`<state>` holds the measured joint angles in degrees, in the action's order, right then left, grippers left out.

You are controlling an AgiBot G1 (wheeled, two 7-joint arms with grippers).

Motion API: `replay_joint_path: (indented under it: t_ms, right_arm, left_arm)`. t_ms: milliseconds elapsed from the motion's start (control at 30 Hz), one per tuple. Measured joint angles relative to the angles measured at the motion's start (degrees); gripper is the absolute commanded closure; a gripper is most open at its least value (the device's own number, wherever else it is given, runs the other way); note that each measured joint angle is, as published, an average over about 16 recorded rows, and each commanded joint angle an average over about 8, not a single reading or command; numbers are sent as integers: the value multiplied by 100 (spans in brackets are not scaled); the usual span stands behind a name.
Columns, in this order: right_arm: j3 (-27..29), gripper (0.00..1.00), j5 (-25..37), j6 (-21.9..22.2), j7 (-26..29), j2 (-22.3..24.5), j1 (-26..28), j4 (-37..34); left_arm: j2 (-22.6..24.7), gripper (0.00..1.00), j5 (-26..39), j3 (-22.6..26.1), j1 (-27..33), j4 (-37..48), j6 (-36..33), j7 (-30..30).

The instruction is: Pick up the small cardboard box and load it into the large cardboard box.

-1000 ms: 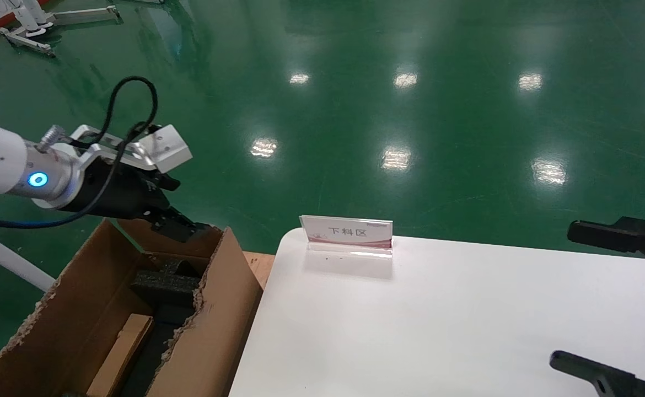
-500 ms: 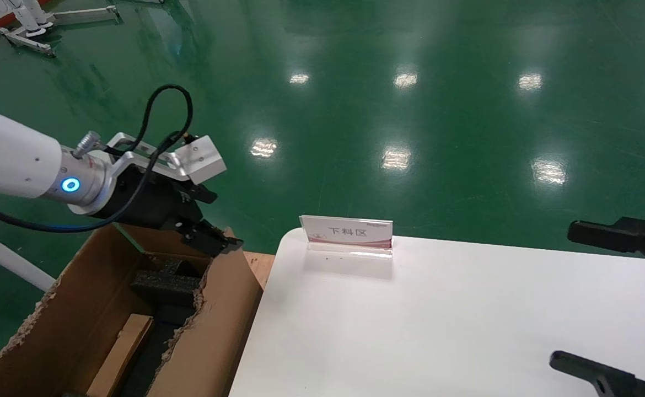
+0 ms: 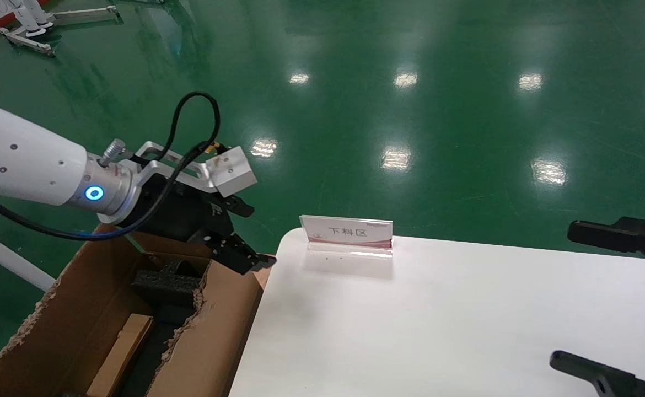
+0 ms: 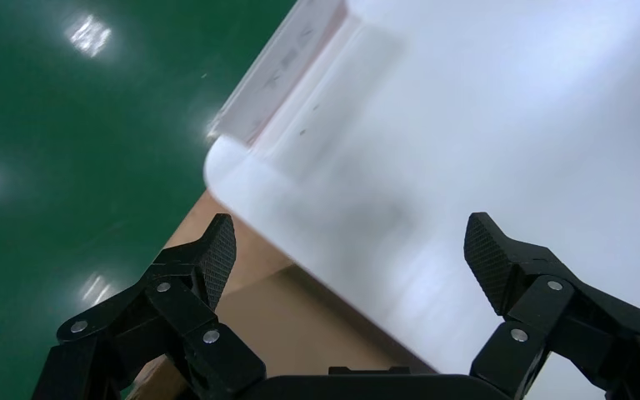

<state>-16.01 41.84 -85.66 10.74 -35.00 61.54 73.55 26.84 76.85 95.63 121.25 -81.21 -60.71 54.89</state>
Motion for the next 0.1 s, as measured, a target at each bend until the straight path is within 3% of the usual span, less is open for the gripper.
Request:
replay_joint_path:
  t_ms: [100]
  right_arm:
    - [0,0,0,0,0,0,0,0]
  left_arm:
    - [12,0,-50,-115,-86,11,-36,-63]
